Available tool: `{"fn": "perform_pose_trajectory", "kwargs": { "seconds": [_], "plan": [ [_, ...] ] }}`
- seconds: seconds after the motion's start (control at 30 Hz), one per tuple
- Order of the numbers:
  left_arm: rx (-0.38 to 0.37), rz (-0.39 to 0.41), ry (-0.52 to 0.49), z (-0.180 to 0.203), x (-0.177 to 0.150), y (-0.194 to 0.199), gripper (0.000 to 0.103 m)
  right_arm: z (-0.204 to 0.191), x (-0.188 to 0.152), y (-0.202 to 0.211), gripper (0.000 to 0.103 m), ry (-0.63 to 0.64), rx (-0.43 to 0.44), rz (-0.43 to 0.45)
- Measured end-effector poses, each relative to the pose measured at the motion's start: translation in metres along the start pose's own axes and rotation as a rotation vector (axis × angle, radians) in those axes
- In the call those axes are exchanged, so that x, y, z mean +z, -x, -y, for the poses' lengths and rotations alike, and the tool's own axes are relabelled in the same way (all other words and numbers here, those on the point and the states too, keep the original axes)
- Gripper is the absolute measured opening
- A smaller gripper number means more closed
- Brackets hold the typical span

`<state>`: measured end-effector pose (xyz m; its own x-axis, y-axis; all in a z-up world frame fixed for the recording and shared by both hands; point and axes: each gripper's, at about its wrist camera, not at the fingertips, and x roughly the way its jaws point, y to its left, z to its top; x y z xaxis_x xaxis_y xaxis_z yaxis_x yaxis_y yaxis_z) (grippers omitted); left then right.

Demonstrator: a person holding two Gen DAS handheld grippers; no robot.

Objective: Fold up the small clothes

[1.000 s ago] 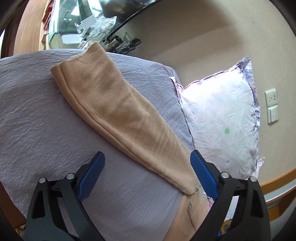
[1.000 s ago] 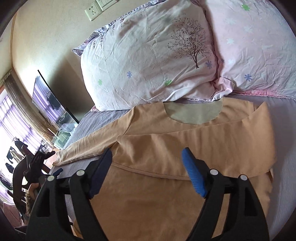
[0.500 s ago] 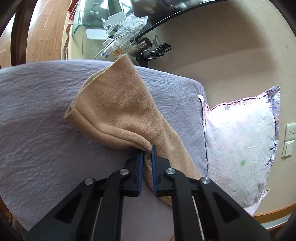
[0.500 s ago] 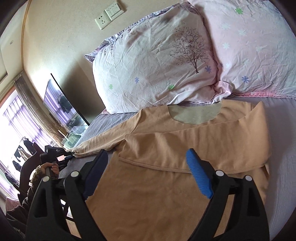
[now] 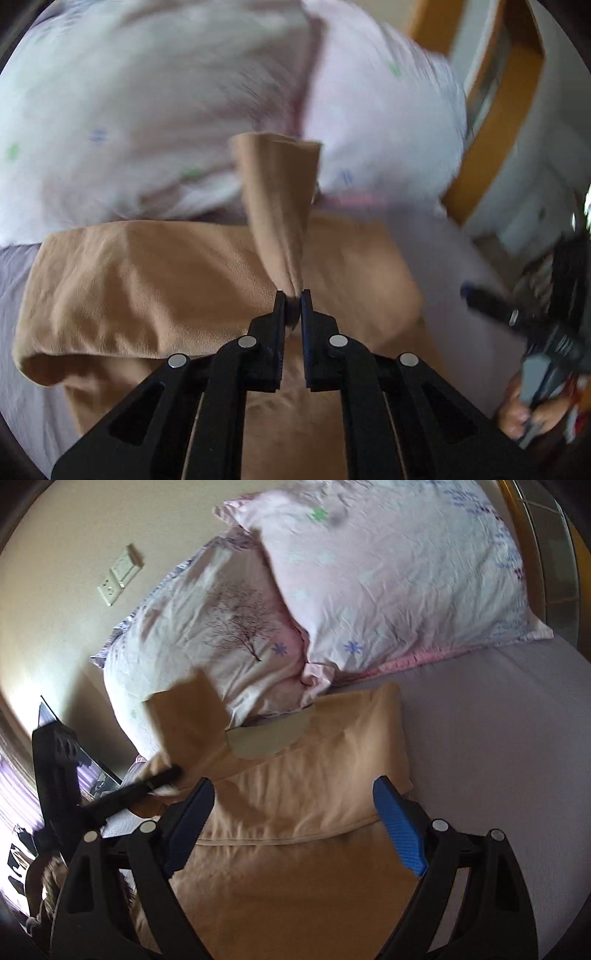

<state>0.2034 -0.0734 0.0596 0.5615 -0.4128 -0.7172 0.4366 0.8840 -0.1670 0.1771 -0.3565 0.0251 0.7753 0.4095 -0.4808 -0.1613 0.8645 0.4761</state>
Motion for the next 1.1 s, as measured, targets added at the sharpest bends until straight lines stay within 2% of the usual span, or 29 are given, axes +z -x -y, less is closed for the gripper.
{"fn": "perform_pose_trajectory", "kwargs": {
  "seconds": [0.07,0.13,0.2,0.23,0.27,0.33,0.4,0.47,0.5,0.57,0.6,0.67,0.7,0.77,0.87,0.9,0.93,1.0,1.03,1.07,1.1],
  "plan": [
    [0.030,-0.063,-0.164,0.043,-0.026,-0.028,0.006,0.016,0.002,-0.011,0.086,-0.060,0.002,-0.053],
    [0.032,-0.065,-0.273,0.065,-0.049,-0.024,0.007,0.029,0.006,-0.018,0.078,-0.099,-0.006,-0.085],
    [0.014,-0.041,-0.316,0.067,-0.062,-0.003,0.022,0.032,0.012,-0.023,0.067,-0.096,-0.016,-0.097],
    [0.009,-0.019,-0.317,0.064,-0.064,0.010,0.041,0.032,0.015,-0.026,0.062,-0.089,-0.021,-0.102],
    [0.015,0.014,-0.310,0.057,-0.062,0.021,0.059,0.030,0.018,-0.030,0.055,-0.082,-0.020,-0.108],
    [0.100,0.094,-0.274,0.030,-0.053,0.042,0.072,0.024,0.025,-0.046,0.049,-0.055,-0.021,-0.133],
    [0.220,0.131,-0.197,-0.008,-0.039,0.047,0.072,0.018,0.031,-0.064,0.042,-0.030,-0.060,-0.160],
    [0.324,0.114,-0.087,-0.051,-0.026,0.041,0.072,0.018,0.036,-0.084,0.038,-0.017,-0.119,-0.188],
    [0.343,0.093,-0.045,-0.068,-0.022,0.036,0.072,0.020,0.036,-0.095,0.036,-0.015,-0.152,-0.212],
    [0.361,0.025,0.033,-0.099,-0.022,0.022,0.072,0.022,0.033,-0.112,0.029,-0.006,-0.188,-0.255],
    [0.359,-0.006,0.064,-0.110,-0.025,0.017,0.072,0.022,0.029,-0.119,0.020,0.006,-0.205,-0.283],
    [0.323,-0.063,0.114,-0.125,-0.036,0.008,0.072,0.019,0.019,-0.122,0.006,0.049,-0.214,-0.302],
    [0.304,-0.083,0.129,-0.129,-0.042,0.004,0.072,0.014,0.016,-0.119,0.002,0.087,-0.204,-0.291],
    [0.300,-0.082,0.127,-0.129,-0.051,0.005,0.072,0.009,0.020,-0.108,0.002,0.103,-0.206,-0.249],
    [0.286,-0.074,0.132,-0.127,-0.054,0.009,0.072,0.009,0.044,-0.081,0.002,0.086,-0.259,-0.083],
    [0.278,-0.075,0.130,-0.126,-0.054,0.009,0.072,0.012,0.050,-0.081,0.003,0.078,-0.267,-0.083],
    [0.283,-0.076,0.125,-0.125,-0.053,0.007,0.072,0.016,0.053,-0.088,0.003,0.075,-0.281,-0.119],
    [0.292,-0.077,0.116,-0.124,-0.054,0.006,0.072,0.028,0.054,-0.094,0.018,0.017,-0.322,-0.168],
    [0.288,-0.073,0.118,-0.124,-0.054,0.006,0.072,0.034,0.055,-0.090,0.022,-0.027,-0.304,-0.173],
    [0.283,-0.070,0.124,-0.125,-0.054,0.006,0.072,0.039,0.055,-0.084,0.034,-0.063,-0.257,-0.161],
    [0.279,-0.068,0.128,-0.126,-0.054,0.006,0.072,0.045,0.051,-0.078,0.034,-0.094,-0.211,-0.159]
  ]
}}
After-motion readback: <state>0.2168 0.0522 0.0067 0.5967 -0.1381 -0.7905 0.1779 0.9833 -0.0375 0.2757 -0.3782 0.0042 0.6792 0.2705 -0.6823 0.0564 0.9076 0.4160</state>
